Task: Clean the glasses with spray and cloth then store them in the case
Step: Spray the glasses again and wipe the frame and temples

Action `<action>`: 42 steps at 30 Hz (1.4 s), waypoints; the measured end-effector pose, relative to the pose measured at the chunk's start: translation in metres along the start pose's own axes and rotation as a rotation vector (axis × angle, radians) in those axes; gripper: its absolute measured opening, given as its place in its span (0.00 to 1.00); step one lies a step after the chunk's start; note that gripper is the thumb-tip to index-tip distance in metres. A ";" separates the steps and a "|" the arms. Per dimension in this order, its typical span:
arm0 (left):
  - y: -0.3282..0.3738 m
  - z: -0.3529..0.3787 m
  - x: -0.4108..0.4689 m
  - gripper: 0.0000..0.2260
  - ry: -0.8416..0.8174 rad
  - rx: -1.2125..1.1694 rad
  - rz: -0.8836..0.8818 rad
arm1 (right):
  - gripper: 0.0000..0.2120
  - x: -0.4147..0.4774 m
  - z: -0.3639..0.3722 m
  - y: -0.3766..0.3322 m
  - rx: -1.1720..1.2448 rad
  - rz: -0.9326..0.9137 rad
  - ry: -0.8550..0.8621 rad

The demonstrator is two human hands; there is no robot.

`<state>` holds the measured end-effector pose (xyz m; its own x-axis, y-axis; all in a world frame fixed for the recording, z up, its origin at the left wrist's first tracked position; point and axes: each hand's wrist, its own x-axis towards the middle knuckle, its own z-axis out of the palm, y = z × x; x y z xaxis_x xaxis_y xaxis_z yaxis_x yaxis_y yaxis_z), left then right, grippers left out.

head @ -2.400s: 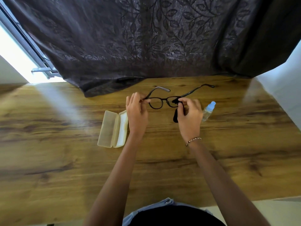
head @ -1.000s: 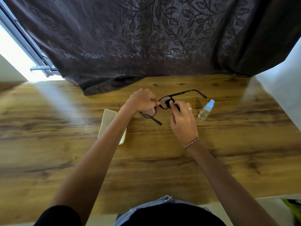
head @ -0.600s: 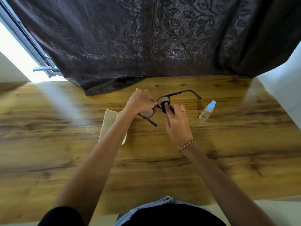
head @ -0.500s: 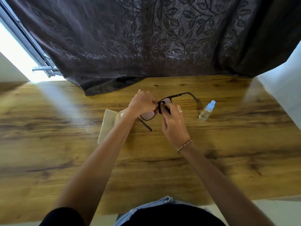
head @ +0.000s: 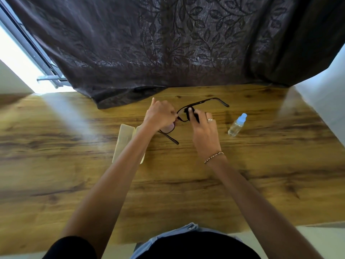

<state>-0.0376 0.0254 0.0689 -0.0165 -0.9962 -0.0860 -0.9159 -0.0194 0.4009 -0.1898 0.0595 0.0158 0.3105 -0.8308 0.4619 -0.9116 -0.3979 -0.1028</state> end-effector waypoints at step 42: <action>0.005 0.005 -0.008 0.10 -0.053 0.030 -0.027 | 0.22 -0.006 0.002 -0.008 -0.054 -0.093 -0.087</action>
<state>-0.0444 0.0332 0.0669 -0.0120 -0.9894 -0.1445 -0.9278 -0.0429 0.3705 -0.1838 0.0668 0.0123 0.4146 -0.8228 0.3887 -0.8901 -0.4555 -0.0148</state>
